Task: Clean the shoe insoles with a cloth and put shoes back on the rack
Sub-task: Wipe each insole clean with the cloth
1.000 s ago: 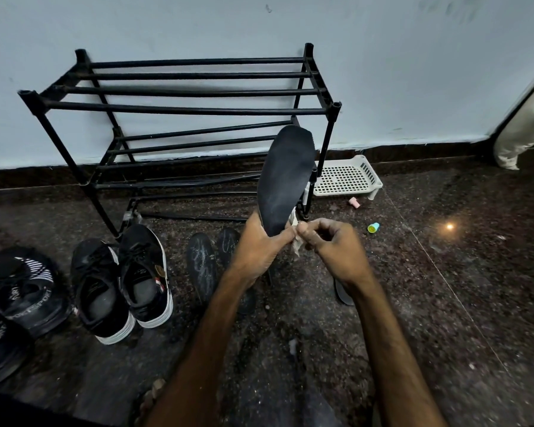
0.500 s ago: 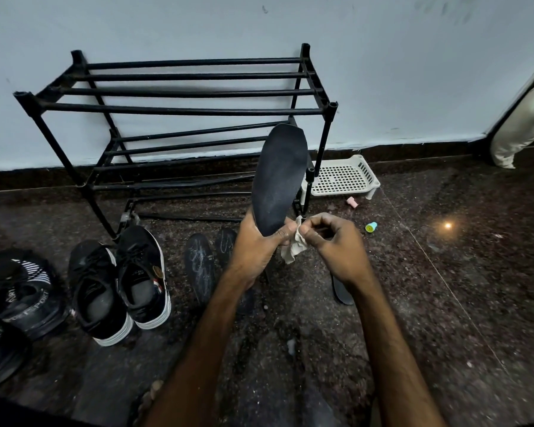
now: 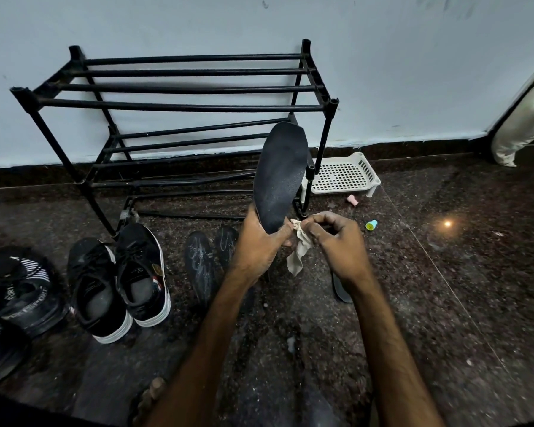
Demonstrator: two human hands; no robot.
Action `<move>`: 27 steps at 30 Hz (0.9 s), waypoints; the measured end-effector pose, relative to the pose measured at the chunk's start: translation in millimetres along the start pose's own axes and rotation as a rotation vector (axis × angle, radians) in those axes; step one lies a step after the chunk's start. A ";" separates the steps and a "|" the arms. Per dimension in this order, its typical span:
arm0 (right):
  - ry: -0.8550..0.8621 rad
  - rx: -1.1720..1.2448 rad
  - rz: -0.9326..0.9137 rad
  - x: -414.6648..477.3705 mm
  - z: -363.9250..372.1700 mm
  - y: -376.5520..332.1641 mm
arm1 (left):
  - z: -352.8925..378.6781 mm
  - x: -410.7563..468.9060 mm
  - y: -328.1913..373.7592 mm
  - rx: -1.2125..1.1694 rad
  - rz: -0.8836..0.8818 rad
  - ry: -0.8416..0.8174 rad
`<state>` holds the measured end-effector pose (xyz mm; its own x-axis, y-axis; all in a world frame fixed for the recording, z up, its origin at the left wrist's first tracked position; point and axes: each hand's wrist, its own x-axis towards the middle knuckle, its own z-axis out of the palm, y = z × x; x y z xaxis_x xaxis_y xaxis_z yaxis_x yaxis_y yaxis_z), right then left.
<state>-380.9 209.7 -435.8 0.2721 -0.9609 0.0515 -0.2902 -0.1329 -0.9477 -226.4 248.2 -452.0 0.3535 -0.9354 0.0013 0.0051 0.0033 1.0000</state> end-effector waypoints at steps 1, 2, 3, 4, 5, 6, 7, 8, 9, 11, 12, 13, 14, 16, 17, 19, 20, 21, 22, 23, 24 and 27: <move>0.021 0.032 0.014 -0.3 0.4 0.7 | 0.9 -0.3 0.2 -0.004 -0.002 0.001; 0.045 0.064 0.029 -0.6 0.8 1.3 | 1.5 -0.8 1.2 -0.002 -0.007 0.004; 0.067 0.093 0.048 -0.6 1.7 2.0 | 2.2 -1.2 2.5 0.003 -0.010 0.009; 0.085 0.119 0.066 -1.1 2.6 1.5 | 2.7 -1.6 3.2 0.010 -0.011 0.012; 0.098 0.144 0.082 -1.6 3.7 1.1 | 3.2 -1.8 3.6 0.015 -0.009 0.014; 0.109 0.172 0.098 -1.9 5.1 -0.2 | 3.6 -2.1 4.2 0.016 -0.008 0.014; 0.120 0.199 0.116 -2.1 6.4 -1.5 | 3.8 -2.1 4.5 0.011 -0.007 0.016; 0.129 0.213 0.136 -2.2 7.2 -2.8 | 4.0 -2.1 5.3 0.004 -0.005 0.017; 0.136 0.217 0.152 -2.2 8.0 -3.3 | 3.9 -1.9 6.0 -0.004 -0.003 0.017; 0.139 0.214 0.171 -3.3 8.4 -4.5 | 4.1 -2.3 8.2 -0.030 0.001 0.009; 0.119 0.227 0.170 -3.7 7.9 -5.2 | 4.1 -2.7 9.2 -0.043 -0.001 0.016; 0.083 0.259 0.170 -3.6 7.1 -6.8 | 4.0 -3.4 10.9 -0.058 -0.007 0.030; 0.028 0.295 0.169 -3.7 5.4 -8.7 | 3.7 -4.0 12.0 -0.066 -0.017 0.046; -0.110 0.321 0.143 -5.1 1.6 -13.9 | 3.3 -4.6 13.4 -0.064 -0.027 0.052; -0.156 0.297 0.127 -6.2 0.0 -15.3 | 3.1 -4.8 13.2 -0.054 -0.022 0.049; -0.165 0.201 0.104 -6.2 -1.7 -13.6 | 2.2 -4.6 13.1 -0.038 -0.017 0.059; -0.152 0.163 0.099 -5.3 -2.2 -11.3 | 1.1 -4.3 12.8 -0.025 -0.014 0.069; -0.135 0.146 0.106 -4.4 -2.2 -9.5 | 0.3 -4.4 12.7 -0.008 -0.004 0.074; -0.108 0.141 0.120 -3.3 -2.4 -7.5 | -0.3 -4.9 12.5 0.026 0.012 0.072; -0.074 0.142 0.129 -2.2 -2.8 -6.5 | -0.4 -5.2 11.6 0.071 0.037 0.068; -0.045 0.135 0.129 -1.1 -3.1 -6.5 | 0.1 -5.7 10.2 0.137 0.063 0.070; -0.017 0.107 0.138 1.6 -2.0 -5.9 | 3.0 -5.9 8.8 0.217 0.084 0.136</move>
<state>-380.6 208.5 -429.5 0.2527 -0.9637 -0.0856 -0.2262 0.0272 -0.9737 -231.3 252.6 -443.1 0.4670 -0.8788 0.0981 -0.2246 -0.0106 0.9744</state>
